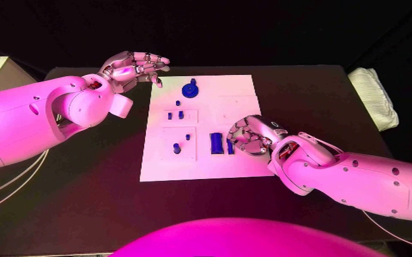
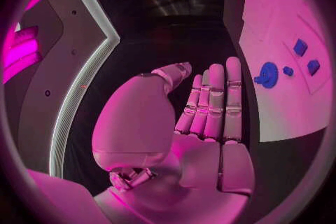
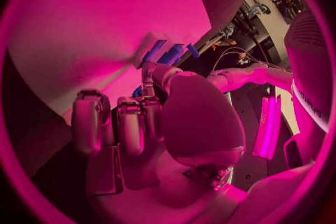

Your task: Assemble the parts on the task board

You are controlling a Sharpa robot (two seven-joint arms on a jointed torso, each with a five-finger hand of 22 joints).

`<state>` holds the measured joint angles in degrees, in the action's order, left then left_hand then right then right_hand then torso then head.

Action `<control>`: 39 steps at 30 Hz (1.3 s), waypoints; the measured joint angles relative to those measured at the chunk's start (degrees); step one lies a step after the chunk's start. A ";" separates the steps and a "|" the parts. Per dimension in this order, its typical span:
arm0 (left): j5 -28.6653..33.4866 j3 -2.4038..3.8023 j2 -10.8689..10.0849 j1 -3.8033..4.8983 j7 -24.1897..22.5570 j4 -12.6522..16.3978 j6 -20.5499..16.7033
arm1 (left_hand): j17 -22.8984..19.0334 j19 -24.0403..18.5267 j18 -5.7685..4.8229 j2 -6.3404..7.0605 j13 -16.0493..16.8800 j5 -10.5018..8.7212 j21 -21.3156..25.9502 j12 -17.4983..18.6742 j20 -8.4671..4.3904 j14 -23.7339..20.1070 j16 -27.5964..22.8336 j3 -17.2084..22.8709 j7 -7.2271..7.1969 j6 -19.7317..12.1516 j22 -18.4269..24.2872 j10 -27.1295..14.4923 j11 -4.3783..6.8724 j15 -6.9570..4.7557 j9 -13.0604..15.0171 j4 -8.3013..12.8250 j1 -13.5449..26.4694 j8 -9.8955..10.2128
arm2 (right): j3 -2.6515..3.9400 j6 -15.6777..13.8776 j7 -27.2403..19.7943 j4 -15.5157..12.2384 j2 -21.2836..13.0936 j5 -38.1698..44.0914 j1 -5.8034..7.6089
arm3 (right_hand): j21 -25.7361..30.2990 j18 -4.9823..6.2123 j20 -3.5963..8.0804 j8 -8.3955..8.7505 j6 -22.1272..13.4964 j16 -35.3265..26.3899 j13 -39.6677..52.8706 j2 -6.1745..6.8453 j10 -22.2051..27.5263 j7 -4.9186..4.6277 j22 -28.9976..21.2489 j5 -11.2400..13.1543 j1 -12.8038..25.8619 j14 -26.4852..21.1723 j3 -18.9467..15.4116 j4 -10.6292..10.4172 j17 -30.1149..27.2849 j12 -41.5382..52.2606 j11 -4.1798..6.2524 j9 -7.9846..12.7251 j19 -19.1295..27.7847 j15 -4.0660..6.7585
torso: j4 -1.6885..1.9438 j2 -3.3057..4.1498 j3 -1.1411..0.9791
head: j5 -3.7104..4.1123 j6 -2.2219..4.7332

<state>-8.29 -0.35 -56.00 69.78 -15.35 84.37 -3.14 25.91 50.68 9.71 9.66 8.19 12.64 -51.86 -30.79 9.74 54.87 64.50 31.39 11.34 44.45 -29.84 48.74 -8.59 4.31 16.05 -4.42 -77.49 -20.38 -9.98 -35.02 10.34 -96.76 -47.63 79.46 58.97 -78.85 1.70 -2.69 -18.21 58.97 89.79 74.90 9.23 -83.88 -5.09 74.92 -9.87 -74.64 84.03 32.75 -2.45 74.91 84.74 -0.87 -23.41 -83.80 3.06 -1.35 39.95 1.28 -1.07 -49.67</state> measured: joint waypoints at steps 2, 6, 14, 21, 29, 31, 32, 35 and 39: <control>0.00 0.00 0.00 0.00 0.00 0.00 0.00 | 0.00 0.00 0.00 0.00 0.00 0.00 0.00 0.00 0.00 0.00 0.00 0.00 0.00 0.00 0.00 0.00 0.00 0.00 0.00 0.00 0.00 0.00 | -0.01 -0.29 0.00 0.02 -0.01 0.23 -0.02 | 0.00 0.00 0.00 0.00 -0.01 0.00 0.00 0.07 0.00 -0.01 0.00 0.00 0.06 0.00 0.00 0.00 0.00 0.00 0.00 0.00 0.00 0.00 | 0.00 0.00 0.01 | 0.04 0.00; 0.00 0.00 0.00 0.00 0.00 0.00 0.00 | 0.00 0.00 0.00 0.00 0.00 0.00 0.00 0.00 0.00 0.00 0.00 0.00 0.00 0.00 0.00 0.00 0.00 0.00 0.00 0.00 0.00 0.00 | -0.06 -1.74 -0.55 -0.23 -0.35 0.38 -0.11 | 0.00 0.00 0.00 0.00 -0.01 0.00 0.00 0.07 0.00 -0.02 -0.01 0.00 0.07 0.00 0.08 0.25 0.00 0.00 0.00 0.02 0.00 0.00 | 0.02 -0.03 0.01 | 0.07 0.04; 0.01 0.00 0.25 -0.01 -0.28 -0.39 -0.03 | 0.00 0.00 0.00 0.00 -0.05 0.00 0.24 -0.22 0.00 0.00 0.00 -0.02 0.03 -0.03 0.15 -0.21 -0.21 0.00 -0.05 -0.02 0.00 0.00 | 0.12 -8.37 -9.44 -1.58 -2.28 -6.02 0.57 | 4.92 0.26 0.00 0.94 -1.08 -1.68 0.00 1.34 -0.08 -1.08 -0.01 -0.69 0.86 0.00 0.08 0.55 0.00 -3.50 -0.08 0.73 0.00 0.00 | -0.04 -0.19 0.01 | 0.10 0.75; 0.37 -0.09 1.83 -0.19 -2.03 -2.38 -0.34 | -1.02 -1.23 -0.01 0.63 -0.29 0.00 3.42 -0.67 0.39 -2.80 -2.74 -1.14 0.00 -0.42 1.97 -0.19 -0.18 0.33 -0.05 -1.47 0.63 -0.71 | 0.83 -8.80 -20.67 3.17 -2.00 -23.08 4.07 | 39.05 5.72 -1.00 1.61 -3.12 -18.19 -1.82 2.11 8.97 -1.95 -1.73 -1.13 1.63 -0.98 0.10 0.57 -2.95 -28.33 -1.18 1.08 4.69 -0.98 | -0.08 -0.82 0.10 | 0.25 2.67; 2.15 -0.20 6.37 -1.68 -6.32 -7.87 -1.55 | -8.79 -4.08 -0.02 1.52 -4.21 -0.70 20.44 6.99 2.89 -7.23 -23.81 -2.03 -0.67 -1.09 12.74 3.67 -0.38 2.18 -0.11 -3.48 -0.34 -1.64 | 2.39 -1.86 -28.55 17.75 2.27 -44.09 6.27 | 71.52 8.48 -3.31 1.22 -7.44 -58.05 -30.56 2.72 23.08 -3.94 -21.45 0.00 1.02 -16.74 2.13 0.79 -28.13 -64.42 -3.75 1.01 15.50 -3.91 | -0.15 -2.97 0.57 | 0.22 6.47; 2.81 -0.19 7.73 -1.93 -7.38 -9.66 -1.89 | -10.66 -4.25 -0.01 1.75 -4.48 -1.53 26.93 11.82 4.05 -6.87 -32.02 -2.13 -1.05 -0.80 16.93 5.85 -0.89 2.99 -0.70 -4.40 -0.65 -0.31 | 2.77 0.28 -29.75 21.09 3.51 -47.93 6.51 | 74.68 8.48 -5.21 2.18 -8.08 -66.59 -42.28 2.72 21.89 -4.58 -28.57 0.44 1.02 -18.59 2.29 0.73 -33.13 -72.08 -4.62 1.53 18.53 -5.20 | -0.18 -3.57 0.64 | 0.02 7.51; 3.28 -0.17 8.60 -2.10 -8.05 -10.90 -2.11 | -11.10 -4.72 -0.01 1.76 -4.48 -1.72 29.26 13.53 4.53 -7.28 -34.67 -2.11 -1.37 -0.73 18.37 6.35 -1.16 3.42 -0.90 -4.63 -0.67 0.22 | 3.03 1.68 -30.44 23.04 4.29 -50.17 6.63 | 75.12 8.48 -5.85 2.61 -8.07 -69.31 -45.92 2.72 21.16 -4.59 -31.38 0.44 1.02 -19.25 2.14 0.75 -34.74 -74.16 -5.02 1.78 19.53 -5.94 | -0.18 -3.81 0.64 | -0.11 7.95; 4.50 -0.16 10.72 -2.56 -9.48 -14.11 -2.70 | -12.08 -5.13 -0.02 1.59 -4.48 -1.79 35.82 19.09 5.76 -7.88 -42.00 -2.38 -1.97 -0.13 22.54 7.73 -1.76 4.41 -1.70 -4.92 -1.31 1.72 | 3.32 4.96 -31.88 26.76 6.06 -54.69 6.75 | 75.21 8.48 -7.84 4.05 -8.27 -76.07 -54.10 2.71 20.44 -5.41 -40.16 0.82 1.02 -21.96 1.73 0.45 -39.10 -78.31 -6.04 2.46 24.00 -7.79 | -0.25 -4.52 0.61 | -0.47 9.09; 5.77 -0.16 12.48 -2.98 -10.66 -16.92 -3.26 | -12.91 -5.62 -0.02 1.60 -4.48 -1.79 39.33 22.23 6.25 -8.72 -46.00 -2.59 -1.98 -0.11 24.73 7.79 -1.85 5.24 -2.36 -5.07 -1.30 2.67 | 3.49 8.04 -33.00 29.73 7.91 -58.17 6.75 | 75.21 8.48 -9.27 5.32 -8.45 -80.05 -59.89 2.71 20.53 -5.61 -47.80 1.35 1.02 -23.06 1.32 0.04 -42.48 -80.34 -6.73 2.96 25.67 -8.70 | -0.35 -5.26 0.43 | -0.92 9.81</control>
<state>-2.52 -0.51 -43.51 66.79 -26.01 67.45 -6.40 13.00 45.06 9.69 11.26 3.71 10.84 -12.53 -8.56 15.99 46.15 18.50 28.80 9.37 44.33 -5.12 56.54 -10.44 9.56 13.70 -9.49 -78.79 -17.71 -6.49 -26.98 -22.66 -67.03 -39.72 21.29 65.72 -3.64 10.18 -11.96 -12.89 50.52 9.74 15.01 11.94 -63.35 -10.70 27.13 -8.53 -73.62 60.97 34.07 -2.40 32.43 4.40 -7.60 -20.45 -58.13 -5.64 -1.69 34.69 1.71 -1.99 -39.86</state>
